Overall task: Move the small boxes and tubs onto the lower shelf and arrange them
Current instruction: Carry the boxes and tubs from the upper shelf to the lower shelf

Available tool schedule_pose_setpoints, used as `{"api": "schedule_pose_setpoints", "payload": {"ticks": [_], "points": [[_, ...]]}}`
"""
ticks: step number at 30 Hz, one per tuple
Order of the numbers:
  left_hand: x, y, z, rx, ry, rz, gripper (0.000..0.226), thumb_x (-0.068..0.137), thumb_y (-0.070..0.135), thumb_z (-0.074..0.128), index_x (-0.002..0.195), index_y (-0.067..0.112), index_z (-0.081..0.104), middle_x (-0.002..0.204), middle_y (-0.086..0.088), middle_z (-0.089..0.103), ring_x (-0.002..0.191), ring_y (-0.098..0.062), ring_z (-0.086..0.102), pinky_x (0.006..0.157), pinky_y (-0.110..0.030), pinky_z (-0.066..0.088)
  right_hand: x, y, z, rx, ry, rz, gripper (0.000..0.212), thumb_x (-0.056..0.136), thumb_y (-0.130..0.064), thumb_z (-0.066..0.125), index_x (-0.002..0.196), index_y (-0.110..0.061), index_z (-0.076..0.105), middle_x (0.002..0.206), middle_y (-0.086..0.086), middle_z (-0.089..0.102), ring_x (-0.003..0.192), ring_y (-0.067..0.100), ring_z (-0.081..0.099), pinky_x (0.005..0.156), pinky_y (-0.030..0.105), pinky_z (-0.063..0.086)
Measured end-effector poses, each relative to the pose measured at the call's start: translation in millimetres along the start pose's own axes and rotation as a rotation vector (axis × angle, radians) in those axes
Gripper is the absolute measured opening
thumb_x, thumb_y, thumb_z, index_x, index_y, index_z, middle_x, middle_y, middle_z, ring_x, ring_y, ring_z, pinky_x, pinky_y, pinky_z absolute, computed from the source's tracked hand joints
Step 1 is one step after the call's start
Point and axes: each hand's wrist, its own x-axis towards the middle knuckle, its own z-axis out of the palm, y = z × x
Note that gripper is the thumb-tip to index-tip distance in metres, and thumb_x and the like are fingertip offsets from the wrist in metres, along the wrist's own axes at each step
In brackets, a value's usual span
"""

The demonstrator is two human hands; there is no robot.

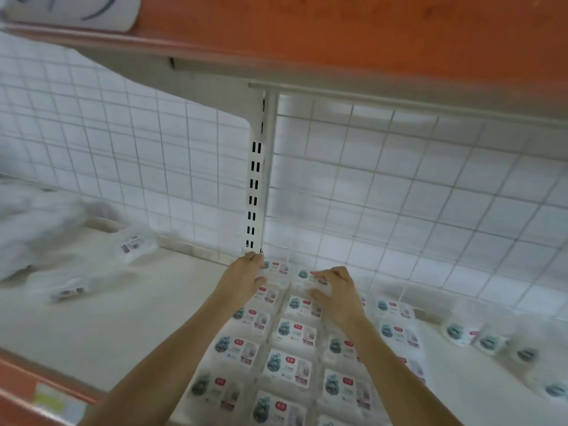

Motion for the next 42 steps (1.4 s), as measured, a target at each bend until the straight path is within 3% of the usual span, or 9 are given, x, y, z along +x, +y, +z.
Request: {"api": "schedule_pose_setpoints", "payload": {"ticks": [4, 10, 13, 19, 25, 29, 36, 40, 42], "points": [[-2, 1, -4, -0.019, 0.001, -0.004, 0.028, 0.091, 0.021, 0.057, 0.115, 0.008, 0.053, 0.12, -0.004, 0.053, 0.103, -0.019, 0.056, 0.085, -0.024, 0.041, -3, -12, -4, -0.152, -0.047, 0.054, 0.043, 0.088, -0.034, 0.058, 0.129, -0.025, 0.05, 0.127, -0.002, 0.042, 0.118, 0.018, 0.041, 0.101, 0.031, 0.039], [-11, 3, -21, -0.03, -0.086, -0.018, 0.043, 0.09, 0.024, 0.057, 0.128, 0.011, 0.042, 0.126, -0.006, 0.052, 0.101, -0.021, 0.058, 0.081, -0.029, 0.043, -29, -29, -24, -0.066, -0.12, 0.114, 0.057, 0.087, -0.033, 0.06, 0.138, -0.022, 0.037, 0.149, -0.001, 0.023, 0.136, 0.024, 0.017, 0.109, 0.036, 0.023], [-30, 2, -34, 0.12, -0.02, 0.053, 0.047, 0.093, 0.028, 0.05, 0.135, 0.014, 0.036, 0.126, -0.007, 0.049, 0.107, -0.022, 0.054, 0.087, -0.031, 0.041, -61, -37, -36, -0.055, -0.039, 0.07, 0.048, 0.089, -0.031, 0.057, 0.133, -0.019, 0.043, 0.144, -0.001, 0.032, 0.131, 0.02, 0.031, 0.106, 0.033, 0.031], [-90, 3, -49, 0.041, 0.02, 0.248, 0.031, 0.091, 0.027, 0.052, 0.117, 0.012, 0.054, 0.113, -0.004, 0.056, 0.102, -0.02, 0.056, 0.083, -0.033, 0.043, -147, -52, -63, -0.101, 0.083, 0.043, 0.032, 0.089, -0.029, 0.057, 0.12, -0.02, 0.055, 0.124, -0.004, 0.052, 0.118, 0.015, 0.045, 0.094, 0.023, 0.035], [-183, 13, -61, 0.057, 0.07, 0.383, 0.033, 0.079, 0.039, 0.043, 0.096, 0.017, 0.058, 0.087, 0.001, 0.062, 0.072, -0.02, 0.064, 0.058, -0.03, 0.05, -245, -62, -82, -0.152, 0.163, 0.043, 0.028, 0.084, -0.022, 0.064, 0.111, -0.019, 0.059, 0.111, -0.008, 0.055, 0.098, 0.012, 0.052, 0.073, 0.013, 0.038], [-233, 24, -64, 0.186, 0.109, 0.345, 0.035, 0.077, 0.039, 0.042, 0.096, 0.017, 0.06, 0.087, 0.0, 0.063, 0.073, -0.022, 0.064, 0.058, -0.031, 0.05, -297, -63, -84, -0.331, 0.178, -0.037, 0.028, 0.073, -0.021, 0.069, 0.099, -0.014, 0.064, 0.1, 0.001, 0.066, 0.086, 0.027, 0.063, 0.065, 0.035, 0.053], [-335, 46, -60, 0.276, 0.045, 0.238, 0.037, 0.077, 0.037, 0.042, 0.094, 0.015, 0.067, 0.091, -0.003, 0.065, 0.074, -0.023, 0.065, 0.062, -0.031, 0.053, -374, -70, -81, -0.397, 0.032, -0.031, 0.035, 0.076, -0.038, 0.051, 0.1, -0.016, 0.064, 0.097, 0.001, 0.067, 0.086, 0.026, 0.065, 0.065, 0.038, 0.054], [-394, 39, -65, 0.247, -0.043, 0.14, 0.035, 0.079, 0.04, 0.043, 0.097, 0.019, 0.064, 0.091, 0.001, 0.065, 0.077, -0.018, 0.066, 0.065, -0.029, 0.054, -403, -82, -63, -0.327, -0.053, -0.051, 0.032, 0.069, -0.028, 0.075, 0.097, -0.018, 0.064, 0.092, 0.0, 0.068, 0.081, 0.026, 0.067, 0.063, 0.039, 0.055], [-420, 30, -77, 0.259, -0.052, 0.071, 0.036, 0.077, 0.04, 0.042, 0.096, 0.02, 0.065, 0.089, 0.003, 0.065, 0.076, -0.016, 0.066, 0.064, -0.027, 0.053, -407, -95, -50, -0.295, -0.107, -0.084, 0.033, 0.068, -0.028, 0.077, 0.097, -0.019, 0.064, 0.093, 0.0, 0.068, 0.081, 0.026, 0.067, 0.059, 0.038, 0.056]]}}
